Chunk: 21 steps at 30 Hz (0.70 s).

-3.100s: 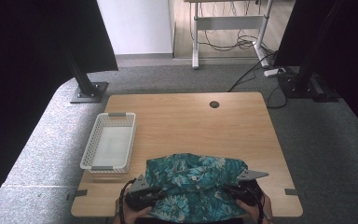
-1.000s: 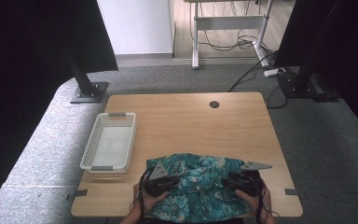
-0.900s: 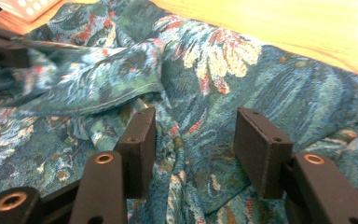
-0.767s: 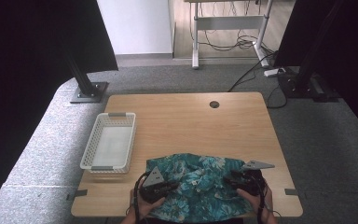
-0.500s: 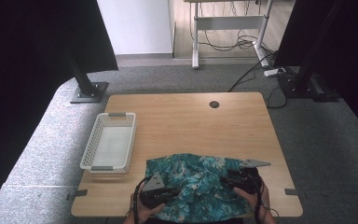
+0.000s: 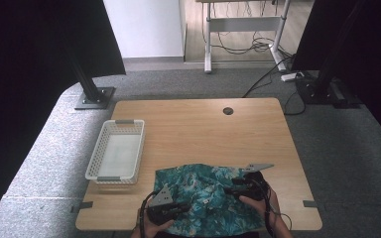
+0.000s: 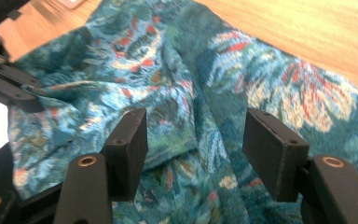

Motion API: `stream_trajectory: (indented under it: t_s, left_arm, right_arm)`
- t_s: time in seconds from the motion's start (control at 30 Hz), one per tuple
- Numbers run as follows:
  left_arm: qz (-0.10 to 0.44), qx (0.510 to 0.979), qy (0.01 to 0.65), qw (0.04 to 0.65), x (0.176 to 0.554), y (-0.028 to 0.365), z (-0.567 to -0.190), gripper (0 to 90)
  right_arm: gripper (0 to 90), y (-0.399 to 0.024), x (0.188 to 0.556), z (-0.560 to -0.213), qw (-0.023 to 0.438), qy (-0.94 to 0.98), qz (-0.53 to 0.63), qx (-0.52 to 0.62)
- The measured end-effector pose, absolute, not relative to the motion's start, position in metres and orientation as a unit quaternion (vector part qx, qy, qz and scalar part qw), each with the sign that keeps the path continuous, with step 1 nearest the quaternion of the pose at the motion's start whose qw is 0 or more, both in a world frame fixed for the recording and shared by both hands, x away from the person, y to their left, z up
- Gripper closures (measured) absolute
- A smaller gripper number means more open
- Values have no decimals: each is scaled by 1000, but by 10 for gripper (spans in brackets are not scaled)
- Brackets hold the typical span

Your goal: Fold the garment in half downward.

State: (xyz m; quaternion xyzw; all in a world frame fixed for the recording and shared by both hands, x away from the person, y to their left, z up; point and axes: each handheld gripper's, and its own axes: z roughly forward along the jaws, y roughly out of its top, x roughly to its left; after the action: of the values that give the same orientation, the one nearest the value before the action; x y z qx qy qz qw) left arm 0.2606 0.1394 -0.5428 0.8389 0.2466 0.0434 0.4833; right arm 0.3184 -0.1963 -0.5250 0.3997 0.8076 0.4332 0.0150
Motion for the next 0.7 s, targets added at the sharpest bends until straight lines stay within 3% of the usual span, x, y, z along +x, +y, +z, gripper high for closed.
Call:
stream_trajectory:
  t_s: [0.37,0.7]
  left_arm:
    - [43,839,248,483,261,139,-544,848]
    - [45,839,249,483,263,139,-544,848]
  right_arm:
    - [401,-192,324,-515,11,814,425,396]
    - [425,-172,339,-530,-43,850,372,370]
